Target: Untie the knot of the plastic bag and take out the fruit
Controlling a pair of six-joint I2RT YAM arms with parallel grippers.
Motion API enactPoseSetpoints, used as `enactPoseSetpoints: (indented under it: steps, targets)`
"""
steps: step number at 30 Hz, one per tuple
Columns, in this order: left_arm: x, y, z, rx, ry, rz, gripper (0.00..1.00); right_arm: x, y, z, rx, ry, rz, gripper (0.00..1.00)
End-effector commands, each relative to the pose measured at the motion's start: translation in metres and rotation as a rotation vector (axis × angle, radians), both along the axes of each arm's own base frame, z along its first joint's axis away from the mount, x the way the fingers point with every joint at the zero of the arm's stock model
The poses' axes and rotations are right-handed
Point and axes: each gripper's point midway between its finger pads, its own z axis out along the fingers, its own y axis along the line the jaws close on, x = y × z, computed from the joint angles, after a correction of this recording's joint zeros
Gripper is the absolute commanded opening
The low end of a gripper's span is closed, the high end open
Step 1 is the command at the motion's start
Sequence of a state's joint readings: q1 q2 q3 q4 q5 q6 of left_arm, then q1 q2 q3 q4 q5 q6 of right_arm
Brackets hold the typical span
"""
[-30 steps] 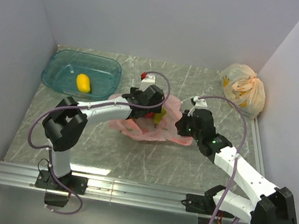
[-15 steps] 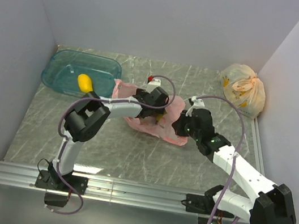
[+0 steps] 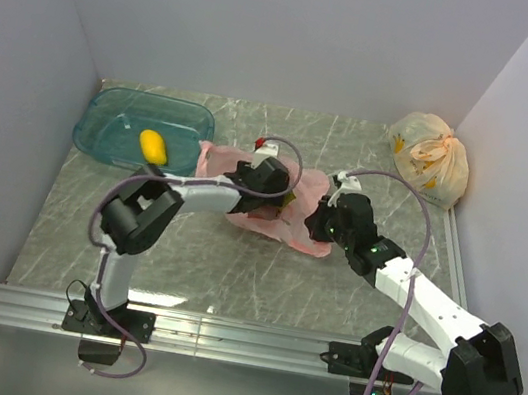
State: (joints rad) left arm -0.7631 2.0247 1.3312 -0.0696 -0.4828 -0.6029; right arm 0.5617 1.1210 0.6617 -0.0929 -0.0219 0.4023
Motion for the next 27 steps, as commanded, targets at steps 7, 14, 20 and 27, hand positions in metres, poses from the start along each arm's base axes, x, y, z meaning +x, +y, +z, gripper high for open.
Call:
enactPoseSetpoints:
  steps: [7, 14, 20, 27]
  targets:
    - [-0.099, -0.030, 0.113, -0.254, -0.018, -0.403, 0.39, 0.015, -0.021, 0.023, -0.065, -0.096, -0.107, 0.00]
    - [-0.106, -0.021, 0.213, -0.435, -0.153, -0.527, 0.38, 0.010, -0.020, 0.014, -0.061, -0.076, -0.091, 0.00]
    - [-0.014, 0.082, 0.264, -0.445, -0.288, -0.119, 0.36, 0.003, -0.020, 0.009, -0.059, -0.064, -0.070, 0.00]
    - [0.071, 0.246, 0.242, -0.383, -0.297, 0.421, 0.36, -0.001, -0.018, 0.004, -0.058, -0.049, -0.052, 0.00]
